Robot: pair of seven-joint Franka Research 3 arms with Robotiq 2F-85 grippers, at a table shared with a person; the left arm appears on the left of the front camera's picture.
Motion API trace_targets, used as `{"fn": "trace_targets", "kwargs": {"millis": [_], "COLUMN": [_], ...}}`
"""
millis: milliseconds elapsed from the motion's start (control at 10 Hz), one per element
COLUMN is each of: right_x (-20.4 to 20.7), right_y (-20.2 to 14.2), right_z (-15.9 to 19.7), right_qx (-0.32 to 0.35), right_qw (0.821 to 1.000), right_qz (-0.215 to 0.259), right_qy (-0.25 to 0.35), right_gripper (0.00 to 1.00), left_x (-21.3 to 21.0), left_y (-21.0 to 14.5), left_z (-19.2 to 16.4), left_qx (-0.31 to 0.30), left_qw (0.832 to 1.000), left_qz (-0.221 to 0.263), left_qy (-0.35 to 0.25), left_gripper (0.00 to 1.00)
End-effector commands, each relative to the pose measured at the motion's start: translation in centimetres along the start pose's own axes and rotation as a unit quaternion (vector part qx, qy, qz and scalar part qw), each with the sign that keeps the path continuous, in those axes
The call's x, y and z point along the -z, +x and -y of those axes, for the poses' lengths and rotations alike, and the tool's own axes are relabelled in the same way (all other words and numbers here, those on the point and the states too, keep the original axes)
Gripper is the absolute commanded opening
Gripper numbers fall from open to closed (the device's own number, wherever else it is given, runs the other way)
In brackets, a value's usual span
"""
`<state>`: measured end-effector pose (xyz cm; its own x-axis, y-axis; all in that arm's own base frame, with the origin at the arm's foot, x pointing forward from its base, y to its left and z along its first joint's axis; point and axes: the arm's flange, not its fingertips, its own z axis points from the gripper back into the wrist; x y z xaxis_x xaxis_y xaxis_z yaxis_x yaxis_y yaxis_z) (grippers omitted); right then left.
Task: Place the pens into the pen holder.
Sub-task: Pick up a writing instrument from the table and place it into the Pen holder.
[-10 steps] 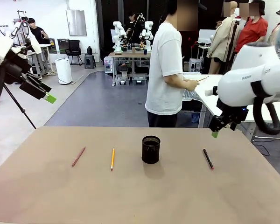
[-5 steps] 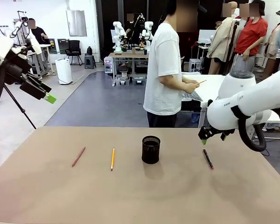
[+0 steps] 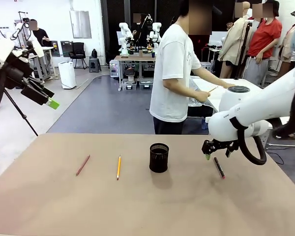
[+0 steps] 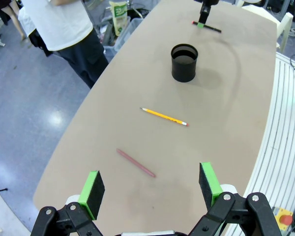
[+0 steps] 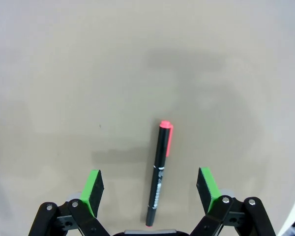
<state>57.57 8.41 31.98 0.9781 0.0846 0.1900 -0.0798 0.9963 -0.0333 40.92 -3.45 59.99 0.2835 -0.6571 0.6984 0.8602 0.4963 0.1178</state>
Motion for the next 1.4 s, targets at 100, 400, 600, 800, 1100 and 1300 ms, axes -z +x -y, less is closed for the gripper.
{"fn": "trace_targets", "kwargs": {"millis": [100,400,600,800,1100,1300], "right_x": [1.0,1.4,1.7,1.0,2.4,2.7], "right_y": [1.7,2.7,1.6,2.0,2.5,2.4], "right_z": [-0.3,-0.1,-0.1,-0.4,1.1,1.3], "right_qx": [0.032,0.024,0.027,0.025,0.050,0.053], "right_qw": [0.999,0.998,0.999,0.999,0.996,0.995], "right_qz": [-0.020,-0.049,-0.035,-0.037,-0.064,-0.065], "right_qy": [0.009,0.040,0.021,0.024,0.041,0.046], "right_gripper": [1.00,1.00,1.00,1.00,1.00,1.00], "left_x": [-0.1,-0.1,-0.1,-0.1,-0.1,-0.1], "left_y": [-0.2,-0.2,-0.2,-0.2,-0.2,-0.2], "left_z": [0.0,0.0,0.0,0.0,0.0,0.0], "left_qx": [0.003,0.003,0.003,0.003,0.003,0.003], "left_qw": [1.000,1.000,1.000,1.000,1.000,1.000], "left_qz": [0.002,0.002,0.002,0.002,0.002,0.002], "left_qy": [-0.002,-0.002,-0.002,-0.002,-0.002,-0.002], "left_gripper": [1.00,1.00,1.00,1.00,1.00,1.00]}}
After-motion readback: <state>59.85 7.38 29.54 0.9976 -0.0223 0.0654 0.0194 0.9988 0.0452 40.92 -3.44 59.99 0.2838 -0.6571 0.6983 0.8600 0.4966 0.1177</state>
